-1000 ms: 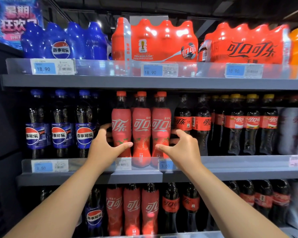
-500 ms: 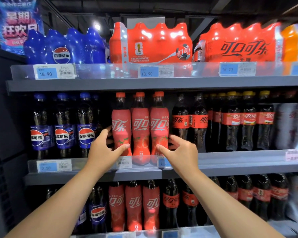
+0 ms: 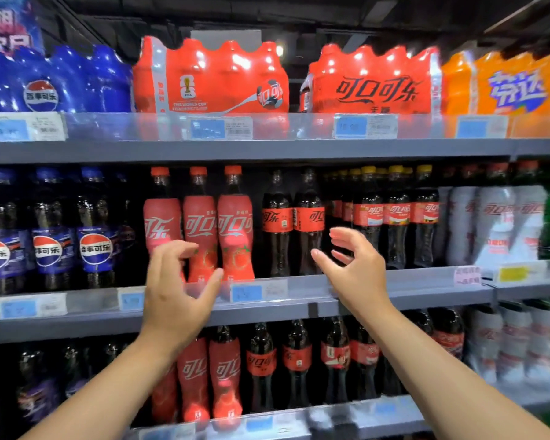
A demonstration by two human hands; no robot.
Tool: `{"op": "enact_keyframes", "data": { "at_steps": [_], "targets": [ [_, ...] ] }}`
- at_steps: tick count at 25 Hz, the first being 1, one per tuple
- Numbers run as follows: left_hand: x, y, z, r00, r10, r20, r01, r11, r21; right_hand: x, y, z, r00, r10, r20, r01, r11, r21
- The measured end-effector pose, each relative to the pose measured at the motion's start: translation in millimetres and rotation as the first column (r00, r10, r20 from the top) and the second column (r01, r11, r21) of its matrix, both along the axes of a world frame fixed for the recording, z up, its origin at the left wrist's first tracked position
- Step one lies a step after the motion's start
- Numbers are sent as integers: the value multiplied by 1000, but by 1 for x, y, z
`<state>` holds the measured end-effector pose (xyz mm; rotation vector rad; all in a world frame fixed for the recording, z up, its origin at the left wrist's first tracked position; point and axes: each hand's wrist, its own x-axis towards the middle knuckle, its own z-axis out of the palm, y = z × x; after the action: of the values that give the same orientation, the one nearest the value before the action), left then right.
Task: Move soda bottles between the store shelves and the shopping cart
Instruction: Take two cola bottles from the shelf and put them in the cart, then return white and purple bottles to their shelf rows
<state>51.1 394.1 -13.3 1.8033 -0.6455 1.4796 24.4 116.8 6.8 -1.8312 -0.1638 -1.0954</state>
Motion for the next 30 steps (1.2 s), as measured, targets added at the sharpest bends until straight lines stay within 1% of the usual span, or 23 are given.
{"op": "enact_keyframes", "data": {
  "at_steps": [2, 3, 5, 7, 10, 14, 18, 21, 24, 27, 30],
  "targets": [
    [-8, -41, 2, 992, -110, -54, 114, 991, 68, 10, -19, 5, 997, 7, -71, -8, 1000, -25],
    [-9, -62, 3, 986, -141, -90, 148, 986, 71, 17, -26, 7, 993, 25, -114, -29, 999, -36],
    [-8, -102, 9, 969, -158, -188, 164, 986, 14, 32, -38, 12, 972, 84, -219, -101, 993, -68],
    [-2, -132, 15, 946, -136, -293, 120, 990, -74, 47, -47, 14, 942, 127, -312, -167, 981, -103],
    [11, -157, 15, 907, -62, -416, -6, 987, -162, 64, -57, 15, 904, 192, -382, -253, 961, -115],
    [25, -166, 9, 845, 83, -529, -157, 983, -96, 81, -62, 18, 890, 195, -413, -288, 941, -178],
    [42, -167, 15, 808, 147, -571, -243, 965, -95, 93, -68, 24, 876, 219, -430, -322, 929, -184],
    [50, -168, 25, 750, 184, -636, -303, 949, -82, 97, -71, 24, 847, 306, -435, -382, 919, -97],
    [59, -166, 29, 731, 164, -663, -319, 940, -119, 99, -70, 22, 823, 371, -431, -428, 903, -40],
    [60, -162, 26, 738, 161, -656, -334, 931, -147, 99, -70, 20, 821, 379, -426, -444, 894, -61],
    [55, -161, 18, 800, 187, -570, -288, 953, -91, 97, -73, 18, 831, 388, -398, -456, 886, -88]
  ]
}}
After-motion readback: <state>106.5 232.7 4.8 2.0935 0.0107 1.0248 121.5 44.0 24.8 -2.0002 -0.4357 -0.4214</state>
